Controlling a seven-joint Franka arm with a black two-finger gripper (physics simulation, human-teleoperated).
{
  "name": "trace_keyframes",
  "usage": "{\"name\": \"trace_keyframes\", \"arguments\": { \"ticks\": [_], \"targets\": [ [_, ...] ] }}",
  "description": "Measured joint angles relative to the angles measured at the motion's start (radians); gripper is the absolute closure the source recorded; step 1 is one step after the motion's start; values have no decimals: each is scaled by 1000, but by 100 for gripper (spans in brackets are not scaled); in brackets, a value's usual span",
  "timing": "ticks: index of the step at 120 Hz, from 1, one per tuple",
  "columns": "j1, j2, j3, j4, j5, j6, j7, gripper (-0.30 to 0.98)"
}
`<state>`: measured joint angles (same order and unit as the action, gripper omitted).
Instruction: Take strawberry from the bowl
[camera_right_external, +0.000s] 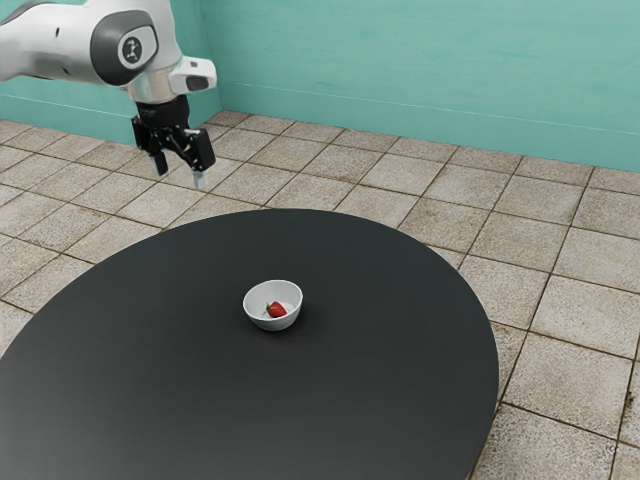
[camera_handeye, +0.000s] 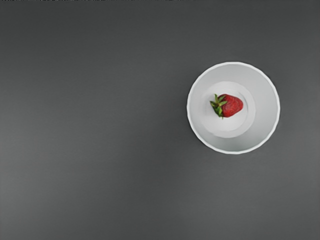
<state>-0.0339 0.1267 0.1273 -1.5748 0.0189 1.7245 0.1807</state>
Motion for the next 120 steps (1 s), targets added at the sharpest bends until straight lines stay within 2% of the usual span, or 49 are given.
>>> {"name": "trace_keyframes", "arguments": {
  "ticks": [47,64,81,101,120],
  "targets": [
    [-6,42,-12,-2,3,20,71,0],
    [-8,41,-32,-115,4,147,279,0],
    [-9,42,-41,-146,1,232,478,0],
    [-9,117,-84,-170,51,283,706,0],
    [-4,156,-120,-227,64,355,884,0]
  ]
}}
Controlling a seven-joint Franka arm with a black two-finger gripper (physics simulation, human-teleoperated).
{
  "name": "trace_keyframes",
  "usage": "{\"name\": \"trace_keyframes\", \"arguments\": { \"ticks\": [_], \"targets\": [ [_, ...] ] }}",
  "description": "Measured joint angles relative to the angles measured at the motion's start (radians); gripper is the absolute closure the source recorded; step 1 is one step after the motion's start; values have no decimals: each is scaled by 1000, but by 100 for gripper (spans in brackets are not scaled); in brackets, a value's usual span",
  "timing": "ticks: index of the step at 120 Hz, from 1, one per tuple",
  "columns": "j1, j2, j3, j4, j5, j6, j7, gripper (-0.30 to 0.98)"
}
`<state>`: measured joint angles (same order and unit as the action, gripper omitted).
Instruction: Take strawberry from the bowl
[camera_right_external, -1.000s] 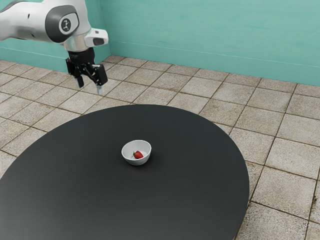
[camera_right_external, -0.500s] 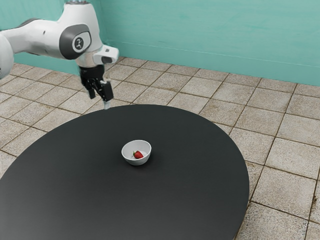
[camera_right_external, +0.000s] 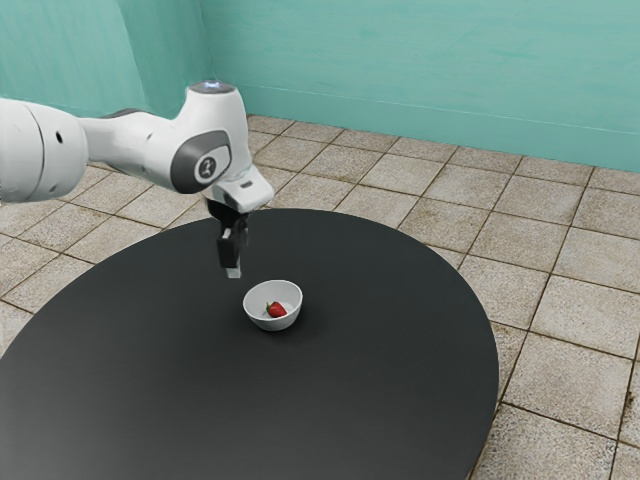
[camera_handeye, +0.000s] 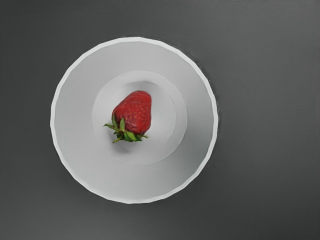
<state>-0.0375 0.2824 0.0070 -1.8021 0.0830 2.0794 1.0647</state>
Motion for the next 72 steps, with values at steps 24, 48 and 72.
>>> {"name": "trace_keyframes", "arguments": {
  "ticks": [24,48,72],
  "targets": [
    [4,84,-27,29,-15,69,164,0],
    [2,141,-27,49,-20,101,271,23],
    [4,188,-40,52,-16,134,349,35]
  ]
}}
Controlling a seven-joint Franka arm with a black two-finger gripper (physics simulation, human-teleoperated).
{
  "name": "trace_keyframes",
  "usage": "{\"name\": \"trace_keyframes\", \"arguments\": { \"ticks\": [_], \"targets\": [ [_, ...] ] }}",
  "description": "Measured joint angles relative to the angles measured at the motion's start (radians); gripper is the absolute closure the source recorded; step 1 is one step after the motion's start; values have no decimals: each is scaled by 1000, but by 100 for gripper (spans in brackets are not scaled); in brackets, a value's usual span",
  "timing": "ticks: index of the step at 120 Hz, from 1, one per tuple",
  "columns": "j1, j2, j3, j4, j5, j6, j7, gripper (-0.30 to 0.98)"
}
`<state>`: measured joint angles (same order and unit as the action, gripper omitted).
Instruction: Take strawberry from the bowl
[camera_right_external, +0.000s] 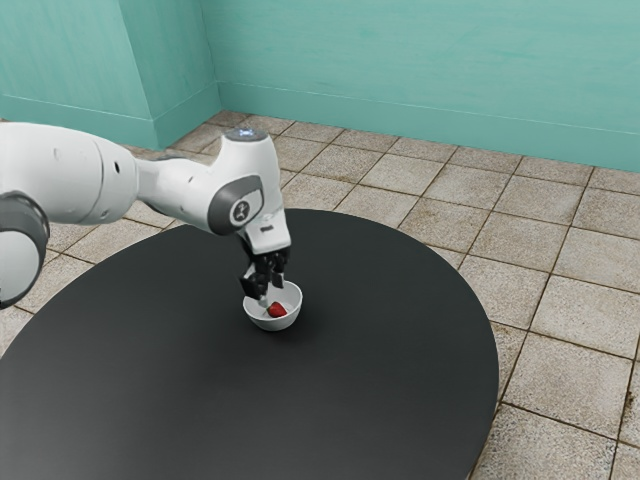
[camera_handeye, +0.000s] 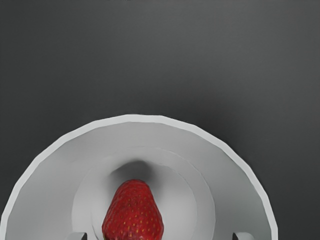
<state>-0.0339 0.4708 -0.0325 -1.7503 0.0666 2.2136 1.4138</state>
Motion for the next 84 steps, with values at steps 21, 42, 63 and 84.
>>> {"name": "trace_keyframes", "arguments": {
  "ticks": [21,42,63,84],
  "targets": [
    [9,39,-2,8,2,33,52,38],
    [10,63,-3,14,2,54,91,39],
    [9,85,-3,15,2,71,120,39],
    [11,93,-3,15,0,79,139,52]
  ]
}}
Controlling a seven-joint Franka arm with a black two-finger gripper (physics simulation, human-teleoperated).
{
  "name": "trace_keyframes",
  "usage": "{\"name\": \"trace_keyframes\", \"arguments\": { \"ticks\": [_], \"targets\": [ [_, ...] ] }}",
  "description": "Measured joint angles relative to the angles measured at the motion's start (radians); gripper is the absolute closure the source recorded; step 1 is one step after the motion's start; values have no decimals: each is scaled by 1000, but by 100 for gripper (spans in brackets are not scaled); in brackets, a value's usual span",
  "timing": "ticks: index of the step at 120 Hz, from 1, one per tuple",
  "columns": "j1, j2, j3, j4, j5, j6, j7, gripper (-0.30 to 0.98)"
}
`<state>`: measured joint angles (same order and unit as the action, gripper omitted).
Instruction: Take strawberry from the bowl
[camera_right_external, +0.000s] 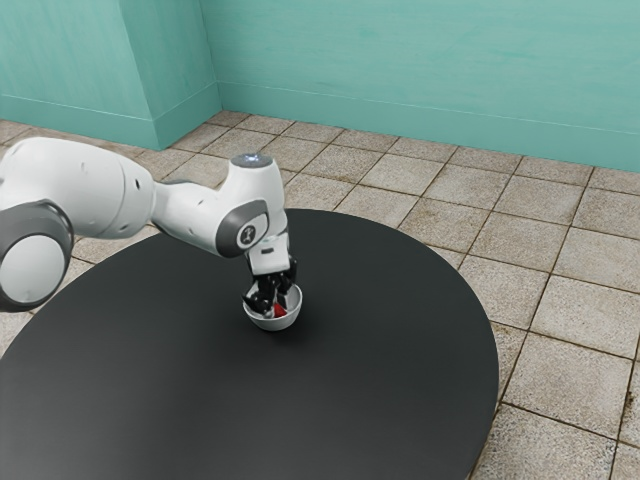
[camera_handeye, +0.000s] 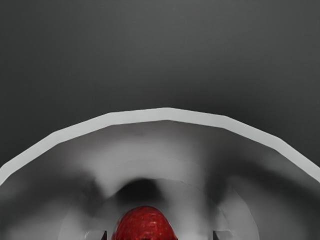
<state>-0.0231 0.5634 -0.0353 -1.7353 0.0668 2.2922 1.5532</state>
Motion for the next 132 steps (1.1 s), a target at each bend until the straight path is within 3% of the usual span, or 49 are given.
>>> {"name": "trace_keyframes", "arguments": {
  "ticks": [17,43,58,97,117,132],
  "targets": [
    [1,-6,0,-1,-2,9,10,67],
    [-30,-117,-1,-39,-1,9,21,63],
    [-77,-179,-55,-51,-3,-7,21,61],
    [-151,-73,-75,-39,-9,-17,11,60],
    [-154,-66,-75,-38,-6,-20,5,31],
    [-153,-90,-73,-41,-4,-24,-9,17]
  ]
}}
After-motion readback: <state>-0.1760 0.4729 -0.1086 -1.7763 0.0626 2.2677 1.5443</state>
